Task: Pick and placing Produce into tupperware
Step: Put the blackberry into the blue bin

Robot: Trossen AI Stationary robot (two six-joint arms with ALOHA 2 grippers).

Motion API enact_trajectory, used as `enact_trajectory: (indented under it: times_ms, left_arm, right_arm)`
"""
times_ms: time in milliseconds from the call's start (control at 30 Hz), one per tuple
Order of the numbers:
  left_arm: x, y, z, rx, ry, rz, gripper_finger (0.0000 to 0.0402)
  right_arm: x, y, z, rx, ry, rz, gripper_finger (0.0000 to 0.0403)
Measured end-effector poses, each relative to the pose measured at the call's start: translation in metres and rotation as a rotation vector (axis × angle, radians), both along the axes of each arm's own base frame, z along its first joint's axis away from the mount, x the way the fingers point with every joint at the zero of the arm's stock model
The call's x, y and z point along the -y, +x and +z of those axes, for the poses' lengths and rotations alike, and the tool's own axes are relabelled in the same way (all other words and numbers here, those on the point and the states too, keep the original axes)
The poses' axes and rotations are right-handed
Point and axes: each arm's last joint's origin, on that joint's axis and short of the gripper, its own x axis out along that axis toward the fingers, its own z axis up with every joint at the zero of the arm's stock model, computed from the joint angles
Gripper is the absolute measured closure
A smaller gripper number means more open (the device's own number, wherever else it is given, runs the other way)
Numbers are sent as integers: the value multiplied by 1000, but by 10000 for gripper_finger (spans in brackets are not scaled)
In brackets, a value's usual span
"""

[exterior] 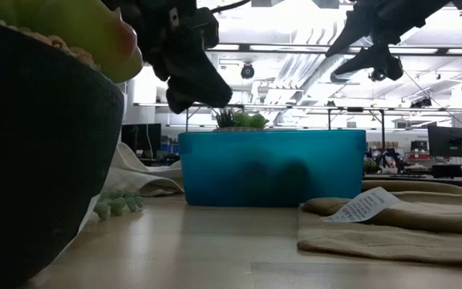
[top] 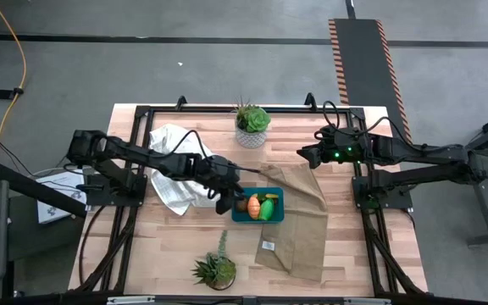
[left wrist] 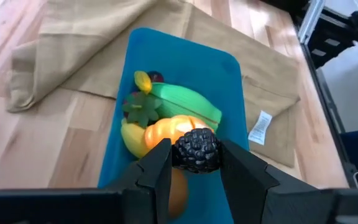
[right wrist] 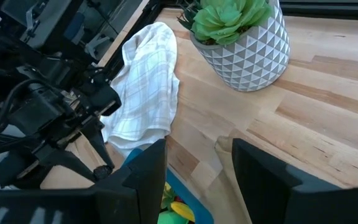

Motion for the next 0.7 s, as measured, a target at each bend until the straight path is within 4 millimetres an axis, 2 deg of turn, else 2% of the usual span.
enact_trajectory:
  times_ms: [267, 700]
  left_arm:
    - [0, 5, -7, -3, -27, 1, 291]
    - [0, 7, -4, 32, -44, 13, 291]
  right_arm:
    - [0, 0, 0, -7, -18, 11, 229]
    - [0, 0, 0, -18, -36, 24, 229]
